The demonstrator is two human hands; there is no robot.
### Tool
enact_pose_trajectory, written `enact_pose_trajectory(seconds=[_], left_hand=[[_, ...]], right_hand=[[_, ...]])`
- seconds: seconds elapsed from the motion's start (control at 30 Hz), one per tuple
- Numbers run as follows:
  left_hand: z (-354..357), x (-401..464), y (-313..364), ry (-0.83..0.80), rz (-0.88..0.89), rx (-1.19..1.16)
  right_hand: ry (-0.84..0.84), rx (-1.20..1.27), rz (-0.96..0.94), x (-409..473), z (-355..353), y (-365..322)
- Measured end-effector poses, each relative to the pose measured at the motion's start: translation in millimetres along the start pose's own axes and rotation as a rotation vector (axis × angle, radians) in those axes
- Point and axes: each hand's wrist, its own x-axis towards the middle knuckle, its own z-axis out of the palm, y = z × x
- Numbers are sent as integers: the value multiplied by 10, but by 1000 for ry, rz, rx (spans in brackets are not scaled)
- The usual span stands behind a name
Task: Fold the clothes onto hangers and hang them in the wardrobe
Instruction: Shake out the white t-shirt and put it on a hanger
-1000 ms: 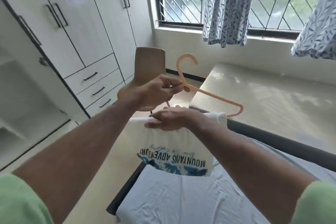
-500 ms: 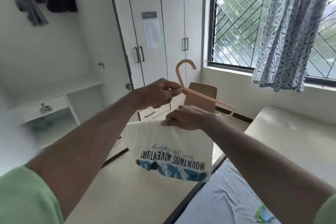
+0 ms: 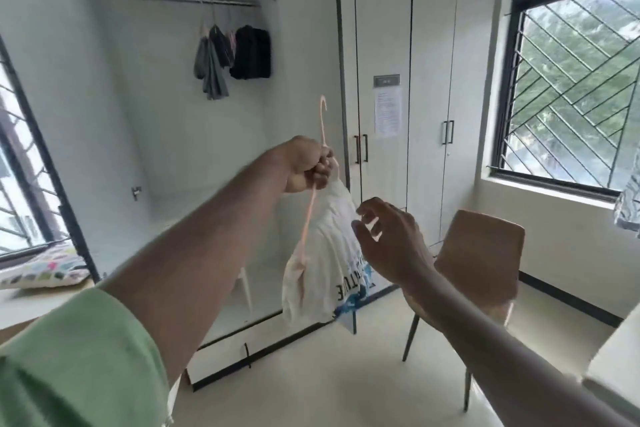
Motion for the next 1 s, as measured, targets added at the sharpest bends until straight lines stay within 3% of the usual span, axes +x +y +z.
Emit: enact_pose_trajectory(seconds=[0.17,0.27,0.47,0.7,1.0], left_hand=[[-438,404,260,125,49,-83],[-744,670,446,150,74,-80],[-1284,1156,743,272,133,-12],[-1877,1708,992,355,163,65],[-3150,2470,1147,375,269,211]], right_hand=[[-177,521,97,334,482,-321],[-179,653,110,668,718,-364],[-245,449,160,1520,1069,-476],[-143,173,141,2438,1698,-528],[70,208,93,3441,2999,-683]])
